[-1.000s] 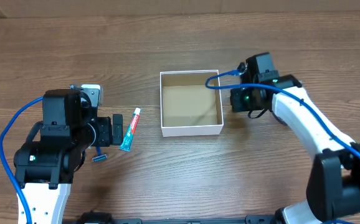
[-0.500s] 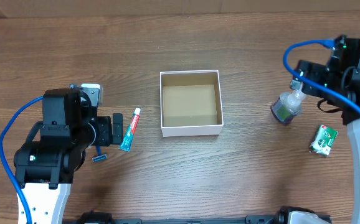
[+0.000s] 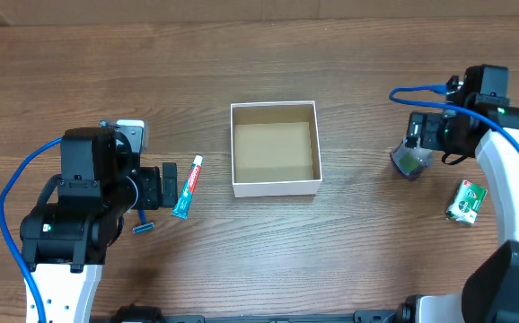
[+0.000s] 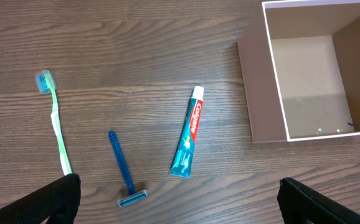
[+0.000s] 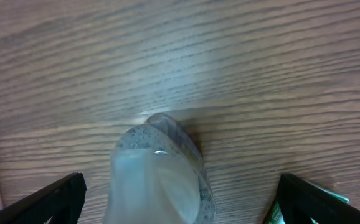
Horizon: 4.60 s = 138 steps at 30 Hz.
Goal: Pack container
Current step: 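Move the right gripper to the soap pump bottle and grasp it, then carry the soap bottle into the box with the right gripper and release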
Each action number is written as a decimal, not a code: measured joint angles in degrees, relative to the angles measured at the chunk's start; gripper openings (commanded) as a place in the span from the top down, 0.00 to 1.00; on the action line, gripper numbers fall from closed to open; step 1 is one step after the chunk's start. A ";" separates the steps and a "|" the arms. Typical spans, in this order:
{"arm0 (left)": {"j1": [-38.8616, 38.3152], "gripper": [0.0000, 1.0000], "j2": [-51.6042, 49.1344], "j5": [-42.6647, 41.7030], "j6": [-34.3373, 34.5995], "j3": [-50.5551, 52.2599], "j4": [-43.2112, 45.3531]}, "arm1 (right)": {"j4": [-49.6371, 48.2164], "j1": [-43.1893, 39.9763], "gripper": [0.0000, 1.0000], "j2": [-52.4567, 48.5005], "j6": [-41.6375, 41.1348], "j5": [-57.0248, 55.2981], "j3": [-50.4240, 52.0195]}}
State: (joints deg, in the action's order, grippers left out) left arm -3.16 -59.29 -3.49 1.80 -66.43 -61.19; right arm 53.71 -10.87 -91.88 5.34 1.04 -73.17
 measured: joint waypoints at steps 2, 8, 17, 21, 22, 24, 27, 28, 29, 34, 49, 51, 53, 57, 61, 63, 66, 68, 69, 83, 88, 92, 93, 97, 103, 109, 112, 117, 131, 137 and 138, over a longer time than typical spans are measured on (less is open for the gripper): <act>0.00 0.00 0.00 0.00 0.00 0.00 0.15 | 0.59 0.00 0.00 -0.42 0.28 0.24 0.17; 0.00 0.00 -1.97 0.02 0.00 0.00 0.33 | 1.49 0.00 0.00 -0.55 0.68 0.81 0.44; 0.00 0.00 -3.87 0.02 0.00 0.00 0.79 | -2.78 0.00 0.00 -0.57 3.08 5.44 5.53; 0.00 0.00 -3.89 0.00 0.00 0.00 0.85 | -3.80 0.00 0.06 -0.57 3.48 5.88 6.38; 0.00 0.00 -3.87 0.02 0.00 0.00 0.96 | -4.13 0.00 0.09 -0.57 3.63 5.99 6.56; 0.00 0.00 -3.87 0.02 0.00 0.00 1.01 | -4.72 0.00 0.16 -0.57 3.67 6.19 6.97; 0.00 0.00 -3.87 0.02 0.00 0.00 0.98 | -5.05 0.00 0.22 -0.57 3.69 6.14 6.99; 0.00 0.00 -3.89 0.00 0.00 0.00 0.98 | -5.05 0.00 0.28 -0.57 3.87 6.19 7.02; 0.00 0.00 -3.87 0.00 0.00 0.00 1.01 | -5.07 0.00 0.29 -0.57 3.72 6.16 7.04; 0.00 0.00 -3.87 0.02 0.00 0.00 1.01 | -5.22 0.00 0.37 -0.57 3.67 4.70 7.08; 0.00 0.00 -3.87 0.02 0.00 0.00 0.98 | -5.33 0.00 0.51 -0.57 3.72 4.48 7.19; 0.00 0.00 -3.87 0.00 0.00 0.00 0.98 | -5.31 0.00 0.49 -0.57 3.72 4.46 7.19; 0.00 0.00 -3.87 0.00 0.00 0.00 0.98 | -5.31 0.00 0.42 -0.57 3.74 4.46 7.19; 0.00 0.00 -3.89 0.02 0.00 0.00 0.98 | -5.55 0.00 0.32 -0.57 3.67 4.46 7.21; 0.00 0.00 -3.87 0.00 0.00 0.00 1.01 | -6.49 0.00 0.32 -0.57 3.69 4.48 7.26; 0.00 0.00 -3.87 0.00 0.00 0.00 0.98 | -6.82 0.00 0.32 -0.57 3.69 4.46 7.28; 0.00 0.00 -3.87 0.00 0.00 0.00 0.98 | -7.32 0.00 0.32 -0.66 3.69 4.46 7.30; 0.00 0.00 -3.89 0.02 0.00 0.00 0.98 | -7.50 0.00 0.34 -0.98 3.67 4.52 7.30; 0.00 0.00 -3.87 0.00 0.00 0.00 0.98 | -7.58 0.00 0.37 -0.98 3.63 4.52 7.30; 0.00 0.00 -3.87 0.00 0.00 0.00 0.98 | -7.76 0.02 0.68 -1.03 3.06 4.66 7.30; 0.00 0.00 -3.89 0.00 0.00 0.00 0.98 | -7.32 0.02 0.96 -1.03 1.90 4.66 7.21; 0.00 0.00 -3.87 0.00 0.00 0.00 0.98 | -3.63 0.04 0.96 -0.85 0.83 4.57 6.23; 0.00 0.00 -3.87 0.00 0.00 0.00 0.98 | -2.10 0.04 0.96 -0.63 0.52 4.50 5.77; 0.00 0.00 -3.87 0.00 0.00 0.00 0.98 | 2.97 1.97 0.96 4.22 -1.11 4.44 3.02; 0.00 0.00 -3.89 0.02 0.00 0.00 1.03 | 6.95 14.97 0.96 17.11 -5.01 4.55 -6.56; 0.00 0.00 -3.89 0.02 0.00 0.00 1.07 | 3.82 33.31 0.96 19.87 -11.47 -2.23 -13.84; 0.00 0.00 -3.89 0.00 0.00 0.00 1.01 | 0.26 39.41 0.96 16.68 -14.73 -5.60 -13.84; 0.00 0.00 -3.89 0.00 0.00 0.00 1.03 | -7.17 45.40 0.96 6.05 -18.80 -7.63 -13.84; 0.00 0.00 -3.89 0.02 0.02 0.00 1.03 | -17.07 47.74 0.96 -15.19 -23.17 -11.34 -13.84; 0.00 0.00 -3.89 0.00 0.02 0.00 1.03 | -17.81 47.71 0.96 -15.67 -23.32 -11.54 -13.84; 0.00 0.00 -3.89 0.00 0.02 0.00 1.03 | -17.84 47.71 0.96 -15.67 -23.32 -11.54 -13.84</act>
State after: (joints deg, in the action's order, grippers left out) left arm -3.16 -63.18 -3.49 1.83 -66.43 -60.16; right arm 35.88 36.84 -107.55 -17.98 -10.50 -87.00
